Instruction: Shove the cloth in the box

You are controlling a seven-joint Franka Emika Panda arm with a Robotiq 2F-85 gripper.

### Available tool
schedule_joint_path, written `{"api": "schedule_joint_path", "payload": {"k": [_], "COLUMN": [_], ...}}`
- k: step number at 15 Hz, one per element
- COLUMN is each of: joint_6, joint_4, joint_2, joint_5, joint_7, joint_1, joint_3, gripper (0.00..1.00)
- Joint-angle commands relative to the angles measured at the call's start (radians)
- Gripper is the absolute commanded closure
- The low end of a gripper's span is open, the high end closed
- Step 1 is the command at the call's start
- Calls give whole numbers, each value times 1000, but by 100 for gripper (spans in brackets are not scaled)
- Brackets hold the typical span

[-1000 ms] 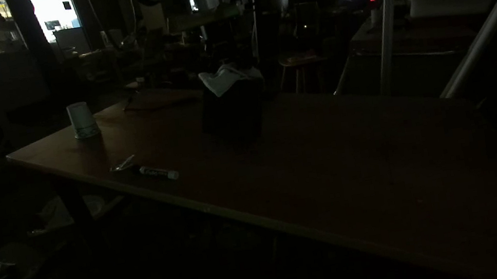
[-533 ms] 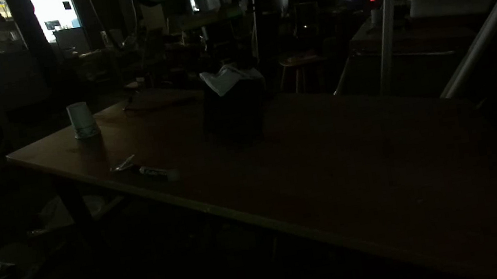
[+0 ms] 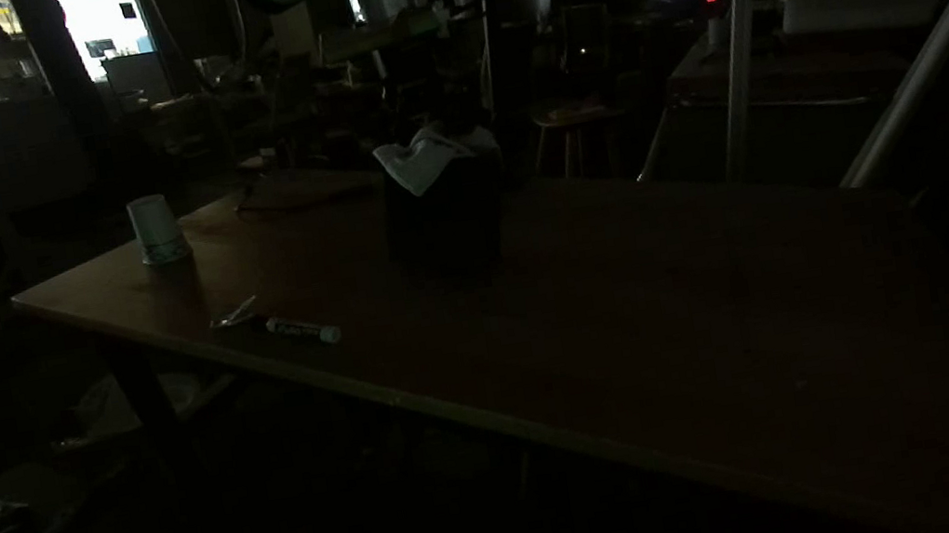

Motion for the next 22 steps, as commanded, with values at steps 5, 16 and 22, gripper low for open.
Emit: {"api": "schedule_joint_path", "payload": {"k": [5, 16, 22], "joint_6": [31, 34, 13], "joint_4": [-110, -184, -153], "joint_2": [-80, -139, -142], "joint_5": [-18, -55, -117], "joint_7": [83, 156, 182], "joint_1": [11, 20, 14], "joint_3": [-6, -11, -5], "gripper": [96, 68, 47]}}
